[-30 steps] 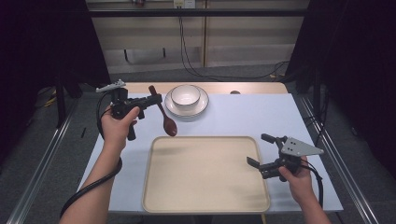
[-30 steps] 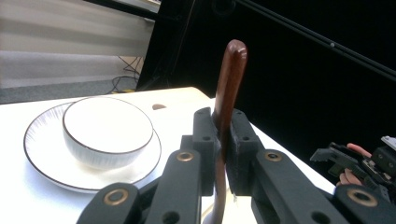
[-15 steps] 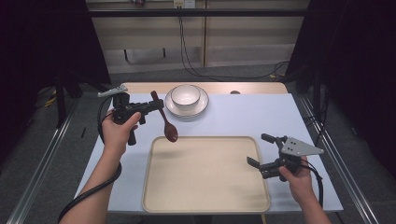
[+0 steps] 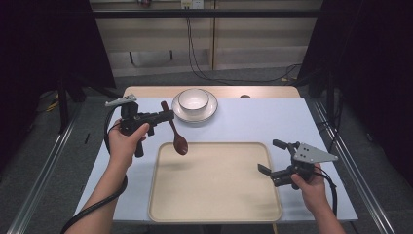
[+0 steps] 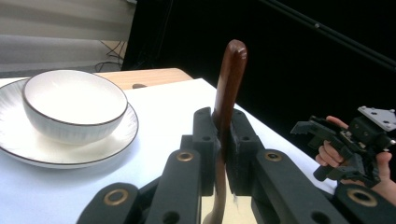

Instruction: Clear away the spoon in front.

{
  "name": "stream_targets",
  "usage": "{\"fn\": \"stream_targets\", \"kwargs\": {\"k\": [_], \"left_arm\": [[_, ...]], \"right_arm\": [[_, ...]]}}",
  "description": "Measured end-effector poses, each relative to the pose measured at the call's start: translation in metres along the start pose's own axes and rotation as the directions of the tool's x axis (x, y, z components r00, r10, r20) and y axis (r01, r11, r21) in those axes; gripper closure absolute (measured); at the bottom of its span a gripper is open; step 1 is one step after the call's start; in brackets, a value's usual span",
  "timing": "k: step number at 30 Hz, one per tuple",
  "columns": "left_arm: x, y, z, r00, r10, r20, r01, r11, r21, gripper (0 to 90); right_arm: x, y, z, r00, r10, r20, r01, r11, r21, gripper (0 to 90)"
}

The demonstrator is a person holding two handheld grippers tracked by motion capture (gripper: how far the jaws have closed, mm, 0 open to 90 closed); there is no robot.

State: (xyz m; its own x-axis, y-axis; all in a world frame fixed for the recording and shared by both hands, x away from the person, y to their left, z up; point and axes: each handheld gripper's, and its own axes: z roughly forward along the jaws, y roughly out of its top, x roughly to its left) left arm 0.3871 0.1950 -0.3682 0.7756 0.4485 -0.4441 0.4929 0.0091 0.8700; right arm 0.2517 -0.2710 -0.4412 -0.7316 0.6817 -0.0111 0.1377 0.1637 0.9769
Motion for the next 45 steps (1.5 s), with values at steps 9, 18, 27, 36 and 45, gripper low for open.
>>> {"fn": "stream_targets", "kwargs": {"k": [9,18,27,36,45], "left_arm": [[-0.005,-0.004,-0.003,0.9998,0.004,0.017,-0.004,1.0,0.001,84.0],[-0.012,-0.012,-0.004,0.9993,0.008,0.036,-0.009,0.9994,0.032,84.1],[-0.016,-0.018,-0.003,0.9978,0.007,0.066,-0.011,0.9983,0.058,84.0],[-0.02,-0.023,-0.002,0.9968,-0.008,0.08,0.002,0.9977,0.067,84.0],[-0.027,-0.031,-0.001,0.9945,-0.019,0.103,0.012,0.9971,0.075,84.0]], "right_arm": [[0.0,0.0,0.0,1.0,0.0,0.007,0.0,1.0,0.003,0.7],[0.0,0.0,0.001,1.0,0.001,0.002,-0.001,1.0,0.001,0.7],[0.0,0.0,0.001,1.0,-0.001,-0.001,0.001,1.0,0.001,0.7],[0.002,-0.001,0.003,1.0,0.004,-0.008,-0.004,1.0,0.01,0.7],[-0.002,0.0,0.003,1.0,0.004,0.001,-0.004,1.0,-0.003,0.7]]}}
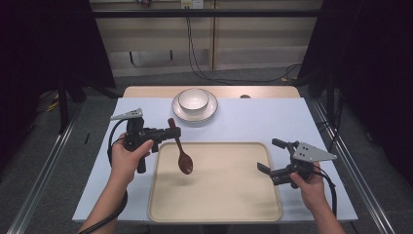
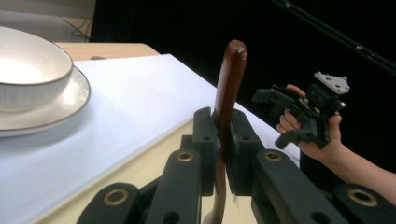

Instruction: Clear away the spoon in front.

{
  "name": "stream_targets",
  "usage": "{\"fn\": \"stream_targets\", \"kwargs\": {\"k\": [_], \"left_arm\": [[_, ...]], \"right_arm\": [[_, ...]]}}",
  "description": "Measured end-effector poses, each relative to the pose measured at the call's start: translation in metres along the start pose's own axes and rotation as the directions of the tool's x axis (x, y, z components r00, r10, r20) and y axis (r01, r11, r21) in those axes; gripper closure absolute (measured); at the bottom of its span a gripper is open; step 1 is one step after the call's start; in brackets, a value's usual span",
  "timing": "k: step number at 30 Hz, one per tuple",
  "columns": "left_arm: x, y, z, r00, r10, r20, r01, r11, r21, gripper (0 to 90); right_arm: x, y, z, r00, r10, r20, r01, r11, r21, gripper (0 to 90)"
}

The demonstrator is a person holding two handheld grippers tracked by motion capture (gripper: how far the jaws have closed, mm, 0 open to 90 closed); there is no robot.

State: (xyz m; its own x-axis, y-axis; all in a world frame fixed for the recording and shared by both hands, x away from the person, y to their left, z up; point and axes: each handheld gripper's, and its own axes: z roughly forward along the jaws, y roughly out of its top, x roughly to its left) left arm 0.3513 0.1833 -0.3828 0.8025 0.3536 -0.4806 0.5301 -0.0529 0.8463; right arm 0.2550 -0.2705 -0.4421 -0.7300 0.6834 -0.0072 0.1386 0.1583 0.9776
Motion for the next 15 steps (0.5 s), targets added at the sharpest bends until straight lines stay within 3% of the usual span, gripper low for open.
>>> {"fn": "stream_targets", "kwargs": {"k": [3,15], "left_arm": [[-0.002,-0.003,0.001,0.9999,0.012,0.01,-0.012,0.9999,0.01,84.1],[-0.007,-0.018,0.005,0.9991,-0.008,0.042,0.007,0.9995,0.03,84.0]], "right_arm": [[0.0,0.0,0.0,1.0,-0.005,-0.005,0.005,1.0,-0.001,0.7],[0.002,0.0,0.001,1.0,-0.009,-0.002,0.009,1.0,0.002,0.7]]}}
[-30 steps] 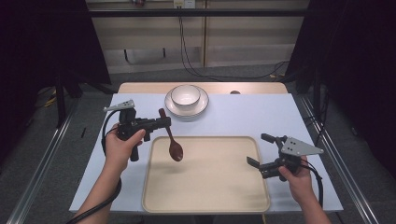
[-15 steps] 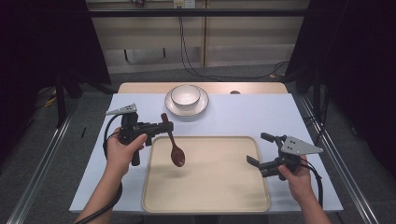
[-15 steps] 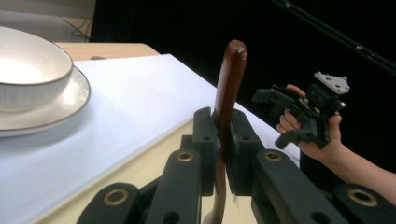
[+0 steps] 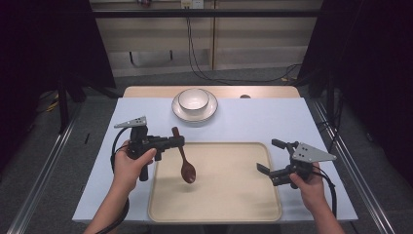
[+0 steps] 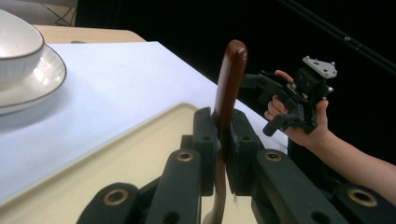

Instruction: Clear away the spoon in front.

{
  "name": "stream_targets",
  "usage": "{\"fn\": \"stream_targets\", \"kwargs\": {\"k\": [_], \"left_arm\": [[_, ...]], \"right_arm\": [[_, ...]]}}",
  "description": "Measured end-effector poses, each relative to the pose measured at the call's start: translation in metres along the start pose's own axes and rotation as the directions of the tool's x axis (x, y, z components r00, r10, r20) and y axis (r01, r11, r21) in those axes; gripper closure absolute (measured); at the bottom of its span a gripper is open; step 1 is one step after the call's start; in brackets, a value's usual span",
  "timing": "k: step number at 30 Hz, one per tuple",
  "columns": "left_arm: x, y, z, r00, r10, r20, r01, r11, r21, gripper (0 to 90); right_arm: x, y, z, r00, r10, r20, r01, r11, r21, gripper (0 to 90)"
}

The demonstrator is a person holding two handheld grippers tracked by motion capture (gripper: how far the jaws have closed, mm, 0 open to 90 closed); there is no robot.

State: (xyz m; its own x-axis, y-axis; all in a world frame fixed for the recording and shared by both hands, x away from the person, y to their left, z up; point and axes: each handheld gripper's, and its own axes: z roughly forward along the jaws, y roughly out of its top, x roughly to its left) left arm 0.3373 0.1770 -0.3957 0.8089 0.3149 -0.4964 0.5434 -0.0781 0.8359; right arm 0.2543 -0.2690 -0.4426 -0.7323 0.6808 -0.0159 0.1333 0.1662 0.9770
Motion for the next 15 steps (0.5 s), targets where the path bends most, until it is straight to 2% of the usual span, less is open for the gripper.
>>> {"fn": "stream_targets", "kwargs": {"k": [2,3,4,5,9,13,14,15], "left_arm": [[0.0,-0.004,0.001,1.0,-0.003,-0.002,0.003,1.0,0.008,84.0],[0.0,-0.005,0.001,1.0,0.006,-0.002,-0.006,1.0,0.007,84.0],[-0.001,-0.007,0.001,1.0,-0.006,0.005,0.006,1.0,-0.002,84.0],[-0.001,-0.008,0.0,1.0,-0.002,0.008,0.002,1.0,-0.004,84.0],[-0.001,-0.012,0.002,0.9996,-0.011,0.025,0.011,0.9999,-0.003,84.0],[-0.002,-0.013,0.003,0.9997,-0.005,0.022,0.005,0.9999,0.01,84.0],[-0.003,-0.013,0.004,0.9993,-0.021,0.032,0.021,0.9998,0.003,84.0],[-0.003,-0.014,0.003,0.9993,-0.014,0.034,0.014,0.9999,0.008,84.0]], "right_arm": [[0.0,0.0,0.0,1.0,0.0,0.001,0.0,1.0,-0.001,0.7],[0.0,0.0,-0.001,1.0,-0.002,0.006,0.002,1.0,0.004,0.7],[0.0,0.0,-0.001,1.0,-0.001,0.007,0.0,1.0,0.004,0.7],[0.0,0.0,-0.001,1.0,-0.003,0.007,0.003,1.0,0.004,0.7],[0.0,0.0,0.0,1.0,-0.003,-0.009,0.003,1.0,0.004,0.7],[0.0,0.0,0.001,1.0,-0.002,-0.001,0.002,1.0,-0.002,0.7],[0.001,0.0,0.001,1.0,-0.001,0.004,0.001,1.0,0.002,0.7],[0.001,0.0,0.001,1.0,0.0,0.007,0.0,1.0,0.003,0.7]]}}
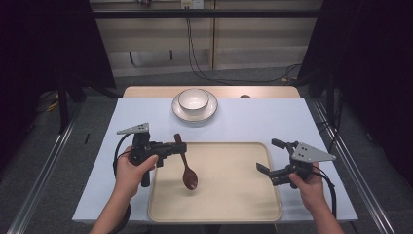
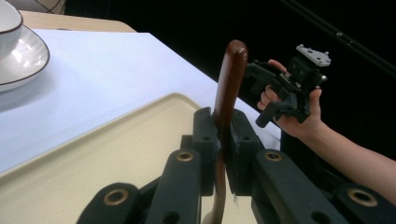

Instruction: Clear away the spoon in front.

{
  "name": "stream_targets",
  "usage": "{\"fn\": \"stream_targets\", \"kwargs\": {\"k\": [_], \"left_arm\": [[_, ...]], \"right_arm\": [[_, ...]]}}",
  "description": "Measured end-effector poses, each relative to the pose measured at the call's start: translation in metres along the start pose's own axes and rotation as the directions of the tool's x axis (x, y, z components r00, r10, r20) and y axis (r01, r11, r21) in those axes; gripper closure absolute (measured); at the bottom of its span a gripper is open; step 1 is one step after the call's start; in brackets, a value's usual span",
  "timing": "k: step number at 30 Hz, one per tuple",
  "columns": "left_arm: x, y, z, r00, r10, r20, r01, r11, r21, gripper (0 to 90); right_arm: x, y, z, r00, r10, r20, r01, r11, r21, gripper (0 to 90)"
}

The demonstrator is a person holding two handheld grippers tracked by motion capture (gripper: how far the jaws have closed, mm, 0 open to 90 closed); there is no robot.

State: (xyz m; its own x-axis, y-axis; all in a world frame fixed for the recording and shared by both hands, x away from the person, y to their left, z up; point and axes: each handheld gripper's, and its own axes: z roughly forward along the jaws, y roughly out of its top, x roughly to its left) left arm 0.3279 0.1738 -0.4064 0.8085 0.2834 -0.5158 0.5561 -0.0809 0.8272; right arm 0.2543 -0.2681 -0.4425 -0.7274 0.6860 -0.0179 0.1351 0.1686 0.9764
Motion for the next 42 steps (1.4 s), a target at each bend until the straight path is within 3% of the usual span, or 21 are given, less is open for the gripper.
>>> {"fn": "stream_targets", "kwargs": {"k": [17,31,37,42], "left_arm": [[0.002,-0.012,0.008,0.9995,-0.002,0.032,0.001,0.9994,0.035,83.7],[0.003,-0.021,0.014,0.9996,-0.006,0.027,0.005,0.9979,0.065,83.1],[0.008,-0.023,0.014,0.9999,0.01,-0.008,-0.009,0.9975,0.07,78.6],[0.01,-0.025,0.016,0.9979,0.033,-0.056,-0.027,0.9953,0.093,67.9]], "right_arm": [[0.001,0.0,-0.001,0.9999,-0.016,-0.005,0.016,1.0,0.013,0.7],[0.001,0.001,-0.002,0.9999,-0.016,-0.002,0.016,1.0,0.009,0.7],[0.001,0.001,-0.002,0.9998,-0.018,-0.006,0.018,1.0,0.008,0.7],[0.001,0.001,-0.002,0.9998,-0.02,-0.005,0.02,1.0,0.005,0.7]]}}
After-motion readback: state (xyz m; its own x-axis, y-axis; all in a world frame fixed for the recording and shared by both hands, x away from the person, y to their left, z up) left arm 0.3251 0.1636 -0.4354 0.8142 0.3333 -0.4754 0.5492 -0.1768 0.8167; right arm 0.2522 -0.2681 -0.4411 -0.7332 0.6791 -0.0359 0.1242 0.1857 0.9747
